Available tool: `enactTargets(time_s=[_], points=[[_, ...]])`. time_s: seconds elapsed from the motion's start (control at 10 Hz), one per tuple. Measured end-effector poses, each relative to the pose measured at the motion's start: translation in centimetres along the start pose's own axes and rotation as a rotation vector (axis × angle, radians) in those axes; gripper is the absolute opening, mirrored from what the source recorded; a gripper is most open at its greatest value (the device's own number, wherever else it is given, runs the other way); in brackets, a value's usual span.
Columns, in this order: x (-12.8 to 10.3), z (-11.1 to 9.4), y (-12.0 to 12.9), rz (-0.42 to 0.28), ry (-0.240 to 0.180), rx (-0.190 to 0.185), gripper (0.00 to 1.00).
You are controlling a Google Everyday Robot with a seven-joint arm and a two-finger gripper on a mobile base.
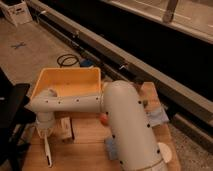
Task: Place brush in metal cup
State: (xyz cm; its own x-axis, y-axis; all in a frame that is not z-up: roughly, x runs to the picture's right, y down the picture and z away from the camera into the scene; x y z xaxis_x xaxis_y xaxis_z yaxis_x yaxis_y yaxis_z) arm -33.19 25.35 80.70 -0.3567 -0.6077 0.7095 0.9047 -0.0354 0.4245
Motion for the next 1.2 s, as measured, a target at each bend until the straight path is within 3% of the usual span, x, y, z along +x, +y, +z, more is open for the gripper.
enactTargets(time_s=[0.7,0.9,1.2], points=[[-0.2,-0.4,0.6,0.006,0.006,-0.013,0.0],[-0.5,-2.4,1.7,0.035,0.061,-0.02,0.0],[-2.3,-8.7,3.6,0.095,0.17,-0.021,0.0]])
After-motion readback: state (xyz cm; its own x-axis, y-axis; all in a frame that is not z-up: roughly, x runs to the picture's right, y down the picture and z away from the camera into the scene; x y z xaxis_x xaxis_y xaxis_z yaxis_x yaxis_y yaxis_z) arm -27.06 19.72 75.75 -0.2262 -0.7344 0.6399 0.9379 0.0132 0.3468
